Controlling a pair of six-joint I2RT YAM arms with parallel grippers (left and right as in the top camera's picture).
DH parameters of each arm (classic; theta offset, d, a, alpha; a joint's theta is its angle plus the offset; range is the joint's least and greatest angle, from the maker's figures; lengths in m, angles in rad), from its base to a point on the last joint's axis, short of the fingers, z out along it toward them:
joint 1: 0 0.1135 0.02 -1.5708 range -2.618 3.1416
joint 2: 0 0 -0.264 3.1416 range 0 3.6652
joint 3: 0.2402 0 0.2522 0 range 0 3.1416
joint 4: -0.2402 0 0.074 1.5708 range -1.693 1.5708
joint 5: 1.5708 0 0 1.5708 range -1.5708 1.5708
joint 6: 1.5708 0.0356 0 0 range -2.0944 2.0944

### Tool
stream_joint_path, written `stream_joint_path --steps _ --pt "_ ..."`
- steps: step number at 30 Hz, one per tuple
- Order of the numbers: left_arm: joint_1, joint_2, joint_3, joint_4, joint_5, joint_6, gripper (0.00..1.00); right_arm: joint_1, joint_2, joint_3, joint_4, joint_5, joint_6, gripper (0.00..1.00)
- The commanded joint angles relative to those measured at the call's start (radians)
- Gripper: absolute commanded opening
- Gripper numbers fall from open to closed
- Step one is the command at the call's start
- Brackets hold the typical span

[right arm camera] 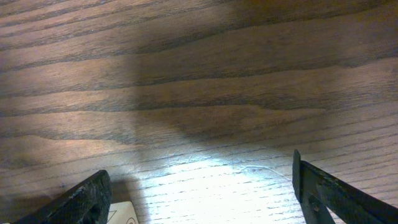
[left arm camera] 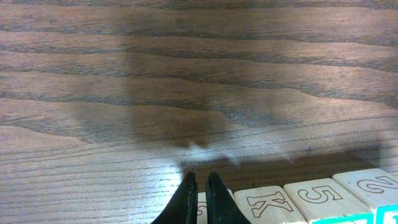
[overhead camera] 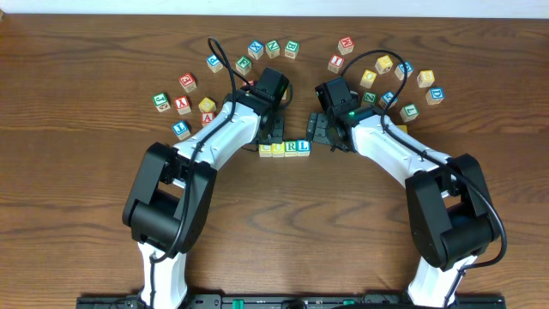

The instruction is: Spell out CORL

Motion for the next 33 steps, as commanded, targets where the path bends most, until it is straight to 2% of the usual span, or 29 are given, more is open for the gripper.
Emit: stream_joint_path --steps 1,33 --pt "0.003 0.008 -0.011 -0.003 -0.006 -0.005 0.08 0.001 -0.026 -0.005 0.0 0.016 0.011 0.89" --pt "0.002 0.008 -0.011 -0.011 0.017 0.002 0.07 0.002 -0.026 -0.005 0.0 0.019 0.011 0.89"
